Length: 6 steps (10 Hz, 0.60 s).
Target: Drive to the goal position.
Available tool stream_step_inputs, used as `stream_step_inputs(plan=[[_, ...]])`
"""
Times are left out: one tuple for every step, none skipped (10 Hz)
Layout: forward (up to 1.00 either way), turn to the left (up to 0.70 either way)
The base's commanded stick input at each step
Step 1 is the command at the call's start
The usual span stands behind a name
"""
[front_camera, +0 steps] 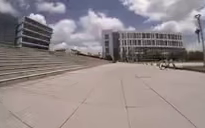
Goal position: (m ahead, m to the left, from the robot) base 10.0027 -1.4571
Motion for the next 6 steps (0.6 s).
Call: stream_step_inputs(plan=[[0.7, 0.02], [0.7, 0.02], [0.7, 0.02], [0.7, 0.02], [0.7, 0.02], [0.7, 0.02]])
